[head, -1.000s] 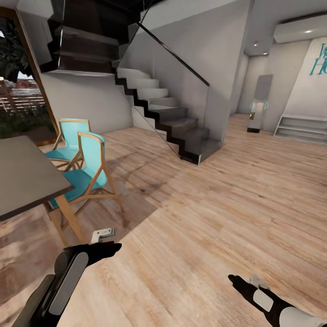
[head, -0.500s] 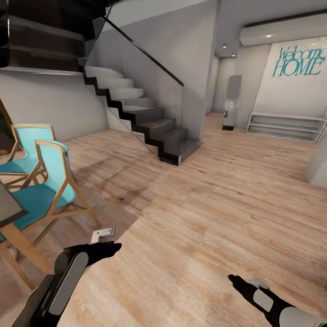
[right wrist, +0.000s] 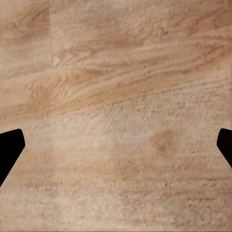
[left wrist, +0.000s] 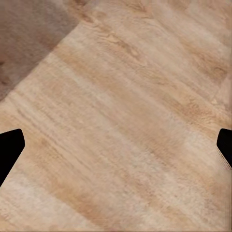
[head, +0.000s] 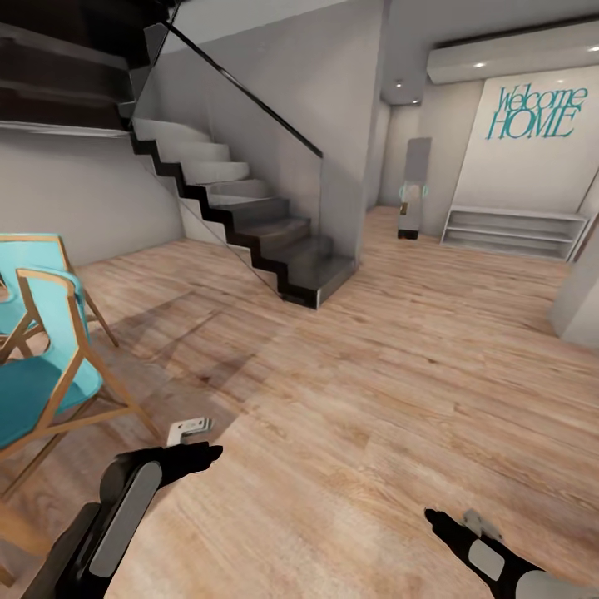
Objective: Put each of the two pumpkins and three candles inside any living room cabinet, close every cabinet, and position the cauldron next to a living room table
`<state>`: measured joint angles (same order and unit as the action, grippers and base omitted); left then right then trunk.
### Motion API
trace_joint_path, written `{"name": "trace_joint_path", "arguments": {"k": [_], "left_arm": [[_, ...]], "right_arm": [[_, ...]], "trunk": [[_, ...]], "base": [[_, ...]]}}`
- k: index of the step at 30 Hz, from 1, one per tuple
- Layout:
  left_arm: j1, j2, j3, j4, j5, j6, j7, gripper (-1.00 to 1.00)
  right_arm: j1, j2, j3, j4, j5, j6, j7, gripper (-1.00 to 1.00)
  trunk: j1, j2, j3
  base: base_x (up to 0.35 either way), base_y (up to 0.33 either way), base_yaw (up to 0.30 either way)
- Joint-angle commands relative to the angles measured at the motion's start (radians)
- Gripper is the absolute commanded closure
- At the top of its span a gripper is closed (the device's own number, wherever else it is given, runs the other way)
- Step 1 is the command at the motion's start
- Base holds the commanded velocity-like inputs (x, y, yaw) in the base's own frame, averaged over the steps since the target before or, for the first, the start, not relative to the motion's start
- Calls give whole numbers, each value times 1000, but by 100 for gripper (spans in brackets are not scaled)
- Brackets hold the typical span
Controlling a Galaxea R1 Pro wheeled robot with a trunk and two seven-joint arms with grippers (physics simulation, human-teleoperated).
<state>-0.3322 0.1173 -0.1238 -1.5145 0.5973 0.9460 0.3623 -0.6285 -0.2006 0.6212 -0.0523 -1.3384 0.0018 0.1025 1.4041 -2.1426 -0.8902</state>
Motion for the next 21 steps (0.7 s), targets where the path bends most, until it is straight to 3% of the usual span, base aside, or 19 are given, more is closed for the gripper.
{"name": "trace_joint_path", "arguments": {"k": [1,21], "left_arm": [[-1,1,-2,-1,10,2,10,-100],[-1,1,-2,-1,9,2,10,-100]], "right_arm": [[0,0,8,0,-11,4,4,-100],[-1,1,8,0,-11,11,5,-100]], "trunk": [[0,0,-1],[0,0,-1]], "base": [[292,-115,-11],[297,-98,-268]]}}
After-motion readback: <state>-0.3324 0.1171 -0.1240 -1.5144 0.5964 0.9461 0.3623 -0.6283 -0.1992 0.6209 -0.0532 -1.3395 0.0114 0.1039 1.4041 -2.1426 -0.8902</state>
